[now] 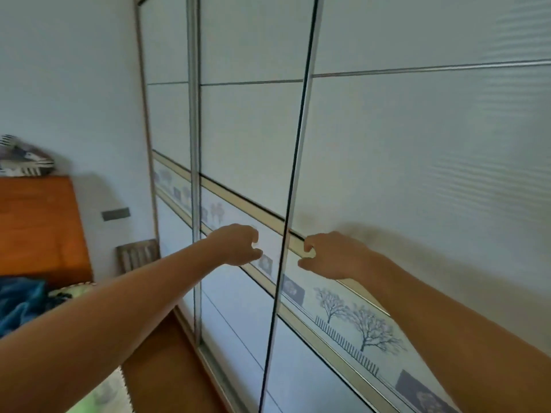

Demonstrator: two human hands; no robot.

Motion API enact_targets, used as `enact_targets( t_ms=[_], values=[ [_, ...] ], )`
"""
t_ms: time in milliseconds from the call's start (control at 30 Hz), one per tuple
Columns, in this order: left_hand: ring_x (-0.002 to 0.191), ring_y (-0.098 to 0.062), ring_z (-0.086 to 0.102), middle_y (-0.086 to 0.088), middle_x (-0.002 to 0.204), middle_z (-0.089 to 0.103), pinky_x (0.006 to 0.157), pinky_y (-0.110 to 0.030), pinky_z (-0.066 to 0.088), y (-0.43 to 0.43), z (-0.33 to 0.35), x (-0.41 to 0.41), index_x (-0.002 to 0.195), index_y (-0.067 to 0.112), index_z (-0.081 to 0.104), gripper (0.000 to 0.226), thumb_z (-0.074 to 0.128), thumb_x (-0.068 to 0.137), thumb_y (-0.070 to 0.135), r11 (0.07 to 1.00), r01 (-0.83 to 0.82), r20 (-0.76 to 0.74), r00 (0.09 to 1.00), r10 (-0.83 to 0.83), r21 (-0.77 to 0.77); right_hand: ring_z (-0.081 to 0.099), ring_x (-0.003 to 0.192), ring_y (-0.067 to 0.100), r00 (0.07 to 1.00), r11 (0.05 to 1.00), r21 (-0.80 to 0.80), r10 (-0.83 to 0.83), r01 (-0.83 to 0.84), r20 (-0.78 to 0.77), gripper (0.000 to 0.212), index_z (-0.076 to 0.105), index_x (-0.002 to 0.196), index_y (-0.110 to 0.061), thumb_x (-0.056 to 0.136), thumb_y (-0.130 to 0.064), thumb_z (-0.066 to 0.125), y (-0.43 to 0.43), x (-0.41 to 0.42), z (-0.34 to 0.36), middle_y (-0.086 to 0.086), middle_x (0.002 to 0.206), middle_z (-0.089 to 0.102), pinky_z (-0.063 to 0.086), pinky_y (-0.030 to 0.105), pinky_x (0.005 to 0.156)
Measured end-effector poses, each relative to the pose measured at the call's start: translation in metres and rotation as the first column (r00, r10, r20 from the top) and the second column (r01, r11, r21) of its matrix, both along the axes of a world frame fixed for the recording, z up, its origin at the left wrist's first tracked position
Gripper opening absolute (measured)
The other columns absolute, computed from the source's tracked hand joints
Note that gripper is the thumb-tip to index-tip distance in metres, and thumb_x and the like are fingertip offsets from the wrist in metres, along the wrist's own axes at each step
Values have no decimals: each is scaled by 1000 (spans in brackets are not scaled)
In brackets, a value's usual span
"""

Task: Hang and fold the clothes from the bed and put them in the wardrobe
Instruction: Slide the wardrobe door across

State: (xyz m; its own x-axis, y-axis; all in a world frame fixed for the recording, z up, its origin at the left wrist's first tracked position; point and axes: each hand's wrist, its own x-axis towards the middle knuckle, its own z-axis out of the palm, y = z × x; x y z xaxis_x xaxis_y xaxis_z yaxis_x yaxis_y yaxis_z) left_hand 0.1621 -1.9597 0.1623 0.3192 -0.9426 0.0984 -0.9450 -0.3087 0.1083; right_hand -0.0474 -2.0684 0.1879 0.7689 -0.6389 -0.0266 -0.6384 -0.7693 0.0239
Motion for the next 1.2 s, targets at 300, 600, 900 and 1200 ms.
enact_targets(
  t_ms=[300, 600, 900, 1200],
  values=[
    [134, -25, 46, -6, 146, 51, 111, -39, 37, 35, -11, 70, 145, 15, 47, 53, 49, 100, 44, 969, -244, -42, 969, 245, 39, 58, 115, 23, 980, 980, 16, 199, -198, -4, 51, 54, 134, -30, 95, -61, 49, -20, 104, -14, 0, 133, 59, 50, 39, 94],
    [135, -26, 46, -6, 147, 50, 111, -41, 39, -19, -37, 185, 145, 16, 46, 52, 49, 100, 42, 956, -285, -69, 955, 289, 62, 61, 104, 23, 960, 961, 11, 277, -278, 45, 43, 58, 124, -30, 93, -59, 50, -71, 247, -47, -2, 121, 63, 47, 35, 78],
    [130, -25, 51, -5, 140, 56, 107, -43, 43, -100, -30, 328, 141, 18, 50, 51, 53, 98, 44, 966, -253, -69, 964, 256, 49, 61, 100, 21, 974, 976, 6, 218, -219, 54, 40, 59, 118, -30, 92, -59, 48, -136, 403, -55, -4, 114, 65, 49, 36, 77],
    [130, -25, 51, -4, 143, 54, 108, -45, 44, -158, -23, 368, 141, 17, 51, 51, 54, 97, 42, 986, -169, -56, 984, 169, 4, 62, 104, 23, 982, 987, -79, 150, -142, 113, 40, 57, 123, -30, 95, -57, 47, -175, 433, -48, -4, 117, 65, 44, 35, 72]
  ],
)
